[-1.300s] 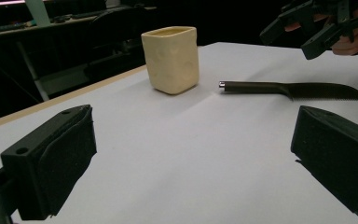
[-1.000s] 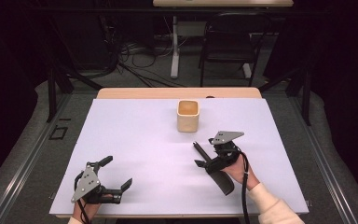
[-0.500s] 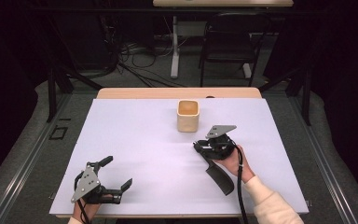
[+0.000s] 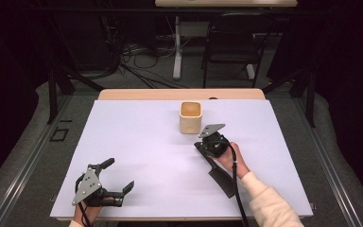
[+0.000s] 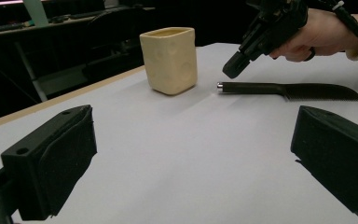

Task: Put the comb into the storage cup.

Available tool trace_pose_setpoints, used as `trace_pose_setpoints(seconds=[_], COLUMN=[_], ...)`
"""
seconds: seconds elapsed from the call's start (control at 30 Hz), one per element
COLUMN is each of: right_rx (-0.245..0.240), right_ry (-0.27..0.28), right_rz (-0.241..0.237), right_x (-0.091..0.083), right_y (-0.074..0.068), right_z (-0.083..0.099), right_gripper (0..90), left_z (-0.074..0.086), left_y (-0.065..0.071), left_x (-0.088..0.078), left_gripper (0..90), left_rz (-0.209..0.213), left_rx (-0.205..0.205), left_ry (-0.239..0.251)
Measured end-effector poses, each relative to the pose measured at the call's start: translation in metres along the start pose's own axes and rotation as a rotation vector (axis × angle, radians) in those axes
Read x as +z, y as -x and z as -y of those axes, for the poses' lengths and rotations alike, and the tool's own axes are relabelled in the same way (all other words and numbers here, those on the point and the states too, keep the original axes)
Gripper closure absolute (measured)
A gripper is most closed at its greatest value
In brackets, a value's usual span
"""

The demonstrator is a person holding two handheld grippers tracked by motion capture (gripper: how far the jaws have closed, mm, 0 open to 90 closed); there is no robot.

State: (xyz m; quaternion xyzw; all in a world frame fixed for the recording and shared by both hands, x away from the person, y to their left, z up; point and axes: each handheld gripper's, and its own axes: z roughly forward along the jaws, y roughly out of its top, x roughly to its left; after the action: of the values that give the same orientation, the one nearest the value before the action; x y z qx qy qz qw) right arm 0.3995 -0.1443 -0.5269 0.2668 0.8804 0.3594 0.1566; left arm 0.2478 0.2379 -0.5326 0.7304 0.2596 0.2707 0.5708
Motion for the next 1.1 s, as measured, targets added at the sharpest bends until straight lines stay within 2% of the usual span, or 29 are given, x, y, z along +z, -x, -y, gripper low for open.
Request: trace_pose_setpoints(seconds=[0.37, 1.1], right_rx=[-0.027, 0.018], right_ry=[-0.05, -0.118], right_rz=[0.031, 0.079], right_x=[0.015, 0.015], right_y=[0.003, 0.014], right_z=[-0.002, 0.005], right_gripper=[90.0, 90.0], left_z=[0.0, 0.0], left_y=[0.0, 0.0], left_x=[0.001, 0.0], left_gripper=[0.2, 0.3], left_rz=[0.0, -0.001], left_rx=[-0.004, 0.0], left_ry=[-0.001, -0.01])
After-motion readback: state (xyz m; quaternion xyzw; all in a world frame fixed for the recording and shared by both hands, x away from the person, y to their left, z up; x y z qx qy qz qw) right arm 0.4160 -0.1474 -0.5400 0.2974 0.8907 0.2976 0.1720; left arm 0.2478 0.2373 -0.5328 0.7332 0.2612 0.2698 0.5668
